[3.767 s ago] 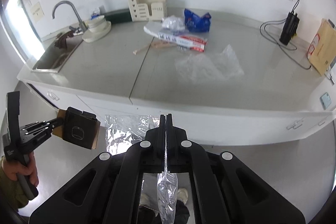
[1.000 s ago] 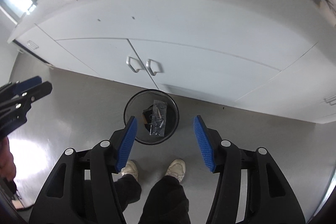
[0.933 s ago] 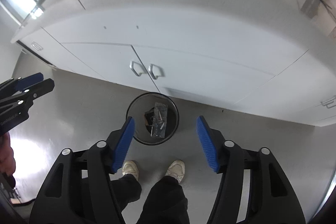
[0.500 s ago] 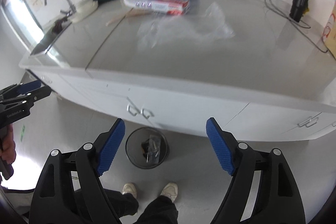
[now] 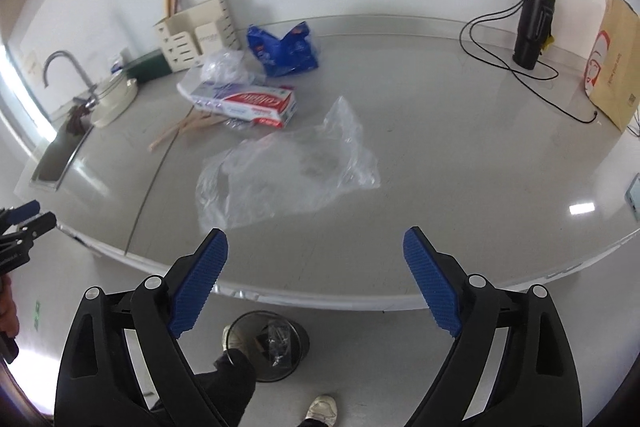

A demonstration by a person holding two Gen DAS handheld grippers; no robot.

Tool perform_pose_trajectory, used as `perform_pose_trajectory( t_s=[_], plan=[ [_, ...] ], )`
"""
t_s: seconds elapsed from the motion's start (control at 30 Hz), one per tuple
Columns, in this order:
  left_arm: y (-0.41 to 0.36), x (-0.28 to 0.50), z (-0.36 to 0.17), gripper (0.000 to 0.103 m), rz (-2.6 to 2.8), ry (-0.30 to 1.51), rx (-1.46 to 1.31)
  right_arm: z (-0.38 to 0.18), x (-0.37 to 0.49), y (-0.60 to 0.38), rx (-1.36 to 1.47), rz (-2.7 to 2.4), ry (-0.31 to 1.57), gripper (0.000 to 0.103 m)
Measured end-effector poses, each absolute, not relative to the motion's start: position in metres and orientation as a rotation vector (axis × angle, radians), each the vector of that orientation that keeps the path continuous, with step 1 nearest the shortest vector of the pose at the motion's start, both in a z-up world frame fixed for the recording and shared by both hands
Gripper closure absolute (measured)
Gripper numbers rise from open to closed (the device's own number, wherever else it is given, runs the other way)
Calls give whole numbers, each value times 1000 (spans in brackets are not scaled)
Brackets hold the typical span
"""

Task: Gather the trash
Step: 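Grasp the tan snack wrapper with the left gripper while the right grasps the large clear bag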

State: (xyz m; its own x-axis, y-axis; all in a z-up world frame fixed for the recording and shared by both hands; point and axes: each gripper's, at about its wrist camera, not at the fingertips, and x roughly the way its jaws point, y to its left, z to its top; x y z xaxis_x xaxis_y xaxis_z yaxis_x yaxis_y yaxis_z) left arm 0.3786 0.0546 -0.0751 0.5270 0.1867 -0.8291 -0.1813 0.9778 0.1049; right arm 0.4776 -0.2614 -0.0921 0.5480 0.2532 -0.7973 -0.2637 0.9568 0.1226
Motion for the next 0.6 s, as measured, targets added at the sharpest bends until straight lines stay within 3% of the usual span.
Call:
perform_pose_trajectory(
  t_s=[0.6],
  plan=[
    [154,576,-148,35,-57,1160,113,-133,599,-216,2,-47,1144,13]
  ],
)
